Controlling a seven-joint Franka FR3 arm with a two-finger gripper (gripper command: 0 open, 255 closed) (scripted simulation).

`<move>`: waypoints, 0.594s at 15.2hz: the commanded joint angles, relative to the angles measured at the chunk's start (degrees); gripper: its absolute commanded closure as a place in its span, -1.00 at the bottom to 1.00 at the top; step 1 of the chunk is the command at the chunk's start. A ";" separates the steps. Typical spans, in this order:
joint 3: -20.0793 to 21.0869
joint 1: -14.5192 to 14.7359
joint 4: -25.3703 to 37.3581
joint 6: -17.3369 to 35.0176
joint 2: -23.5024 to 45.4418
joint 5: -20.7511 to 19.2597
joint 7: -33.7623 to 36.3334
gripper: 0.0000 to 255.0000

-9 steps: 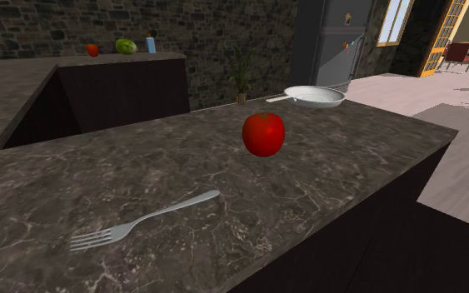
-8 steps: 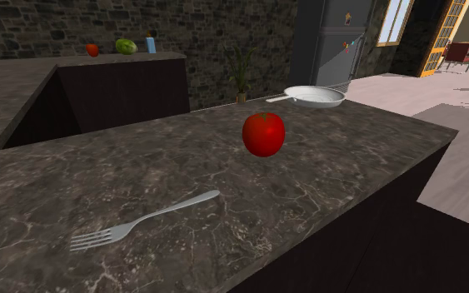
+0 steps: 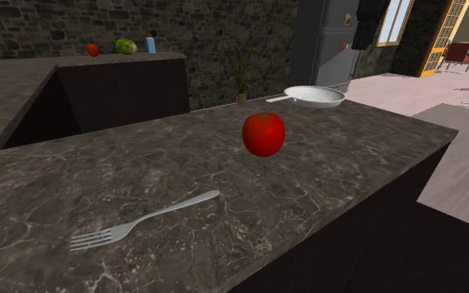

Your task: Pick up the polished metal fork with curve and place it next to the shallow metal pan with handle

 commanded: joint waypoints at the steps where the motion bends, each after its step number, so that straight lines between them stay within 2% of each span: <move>1: 0.73 1.33 0.46 2.56 3.03 0.65 -0.93 -1.00; 9: 3.61 5.89 5.01 10.80 15.95 2.52 -5.21 -1.00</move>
